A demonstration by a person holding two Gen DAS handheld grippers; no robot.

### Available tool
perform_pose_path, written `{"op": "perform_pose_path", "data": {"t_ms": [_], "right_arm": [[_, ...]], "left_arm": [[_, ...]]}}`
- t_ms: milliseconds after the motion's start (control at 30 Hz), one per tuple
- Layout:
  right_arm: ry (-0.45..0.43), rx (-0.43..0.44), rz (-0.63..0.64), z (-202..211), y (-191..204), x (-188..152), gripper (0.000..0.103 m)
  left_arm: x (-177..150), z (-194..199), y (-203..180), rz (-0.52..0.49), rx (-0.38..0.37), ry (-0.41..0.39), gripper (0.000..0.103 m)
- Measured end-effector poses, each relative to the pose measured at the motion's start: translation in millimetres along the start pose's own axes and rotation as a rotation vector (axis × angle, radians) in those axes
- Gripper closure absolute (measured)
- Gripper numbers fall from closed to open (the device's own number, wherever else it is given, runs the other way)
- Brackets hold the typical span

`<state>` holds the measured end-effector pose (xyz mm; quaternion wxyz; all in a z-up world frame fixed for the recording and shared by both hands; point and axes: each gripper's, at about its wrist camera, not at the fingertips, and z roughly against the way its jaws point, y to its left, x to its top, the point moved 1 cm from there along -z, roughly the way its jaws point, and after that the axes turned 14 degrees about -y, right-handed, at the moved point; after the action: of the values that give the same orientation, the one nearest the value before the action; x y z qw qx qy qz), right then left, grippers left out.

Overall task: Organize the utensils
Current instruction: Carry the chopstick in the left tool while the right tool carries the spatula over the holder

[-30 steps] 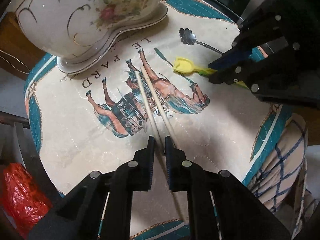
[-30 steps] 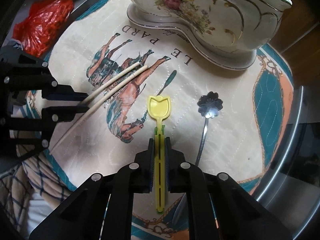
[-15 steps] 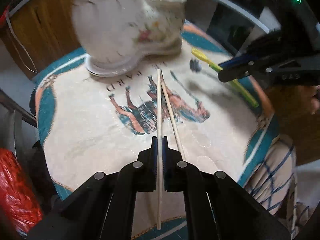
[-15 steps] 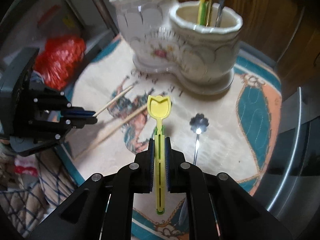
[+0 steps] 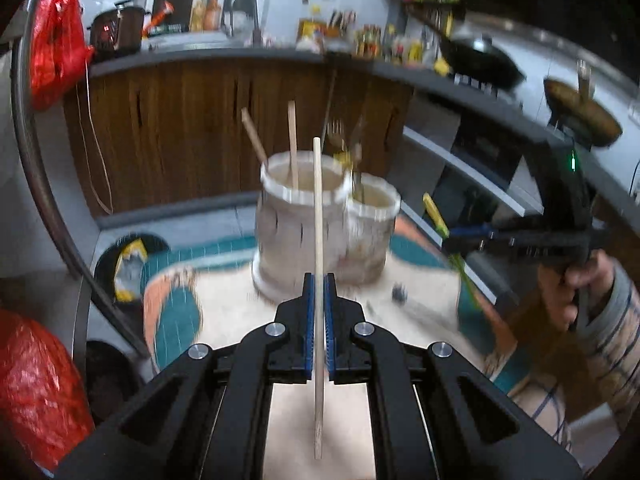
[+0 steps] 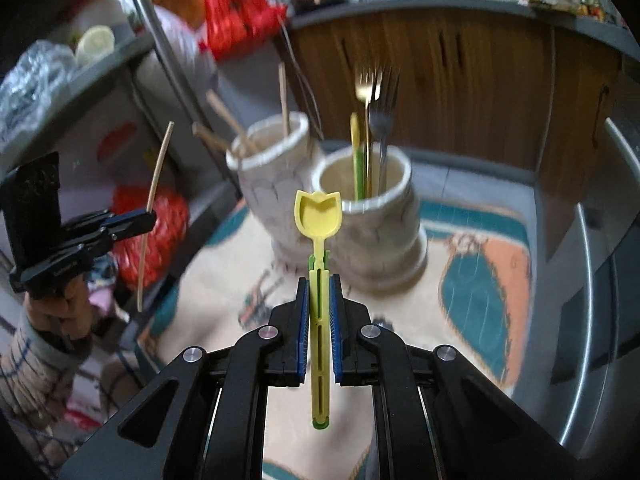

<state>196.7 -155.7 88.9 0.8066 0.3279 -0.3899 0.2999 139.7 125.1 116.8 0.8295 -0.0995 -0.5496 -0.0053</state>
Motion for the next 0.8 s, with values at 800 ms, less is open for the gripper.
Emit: {"op": "perform_pose_path", "data": {"t_ms": [800], "right_arm": [[-0.346,0.046,-0.044,-13.3,-15.4,80.2,0.092]], "left_arm": [[108.1,-72.9,16.7,0.094,-0.008,-0.407,0.099]]}}
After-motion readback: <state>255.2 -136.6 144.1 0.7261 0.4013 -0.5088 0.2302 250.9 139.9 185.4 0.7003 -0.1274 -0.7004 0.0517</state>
